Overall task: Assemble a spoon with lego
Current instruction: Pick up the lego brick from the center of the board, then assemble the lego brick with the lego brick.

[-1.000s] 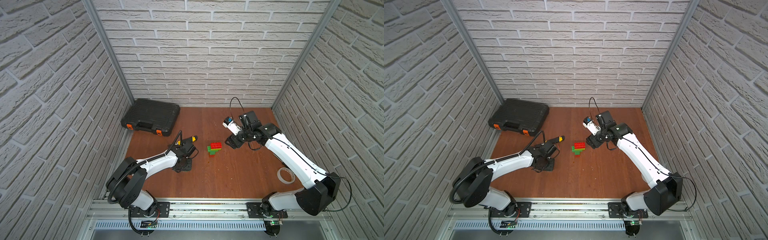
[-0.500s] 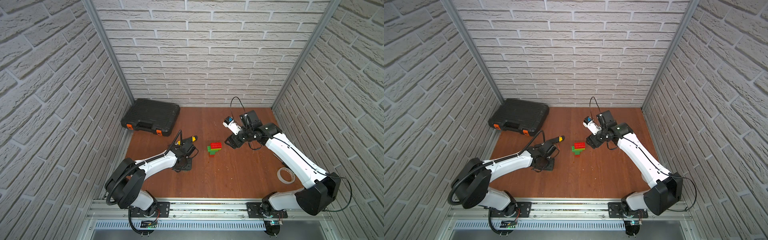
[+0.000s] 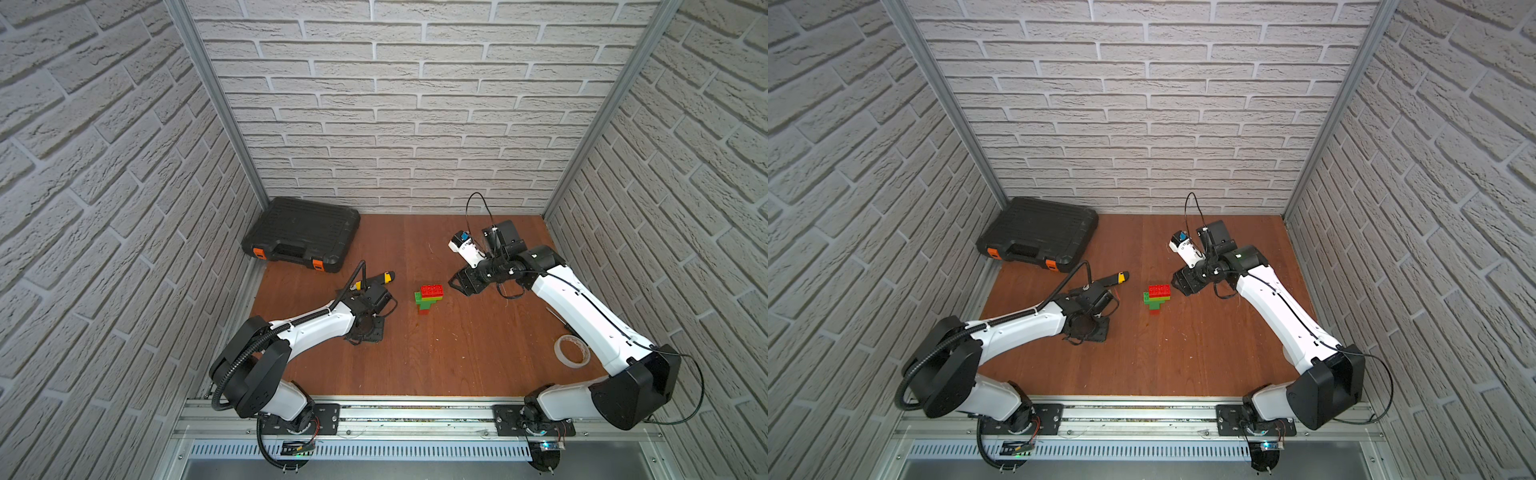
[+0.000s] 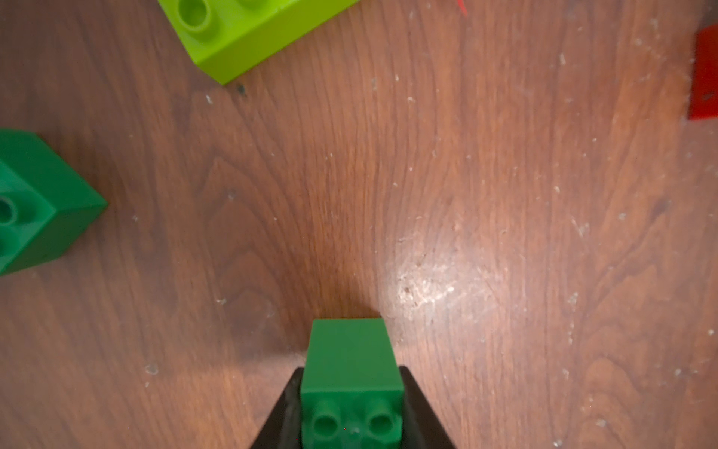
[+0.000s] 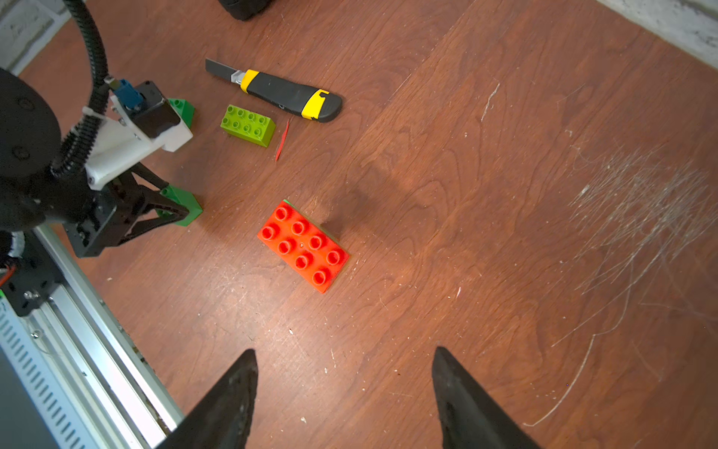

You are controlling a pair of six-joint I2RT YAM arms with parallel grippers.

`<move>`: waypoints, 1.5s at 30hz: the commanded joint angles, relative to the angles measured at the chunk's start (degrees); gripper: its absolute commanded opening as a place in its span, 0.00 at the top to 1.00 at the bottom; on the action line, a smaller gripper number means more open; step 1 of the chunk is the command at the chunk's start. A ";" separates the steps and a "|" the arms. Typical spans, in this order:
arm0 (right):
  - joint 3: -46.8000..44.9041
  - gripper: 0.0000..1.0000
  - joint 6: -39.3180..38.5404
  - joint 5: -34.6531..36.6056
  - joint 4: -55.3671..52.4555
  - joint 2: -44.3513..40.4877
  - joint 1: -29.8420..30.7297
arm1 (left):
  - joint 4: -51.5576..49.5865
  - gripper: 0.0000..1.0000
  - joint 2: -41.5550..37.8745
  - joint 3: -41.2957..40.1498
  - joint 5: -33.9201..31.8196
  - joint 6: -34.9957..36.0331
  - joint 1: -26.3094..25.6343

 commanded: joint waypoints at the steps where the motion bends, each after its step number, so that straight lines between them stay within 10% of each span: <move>1: -0.59 0.29 8.65 -4.78 3.26 -0.02 -2.00 | -2.85 0.79 0.46 0.71 -0.88 3.10 -0.39; 11: -14.81 0.16 35.19 -25.80 17.55 -3.64 -7.05 | -11.25 0.84 -3.07 13.79 7.21 34.65 0.00; 20: -21.62 0.13 41.95 -35.87 25.30 0.19 -8.19 | -20.73 0.91 3.29 29.89 13.49 59.53 1.92; 45: -30.77 0.12 47.35 -44.61 52.47 9.58 -11.27 | -17.13 0.94 16.04 41.53 19.47 73.29 3.23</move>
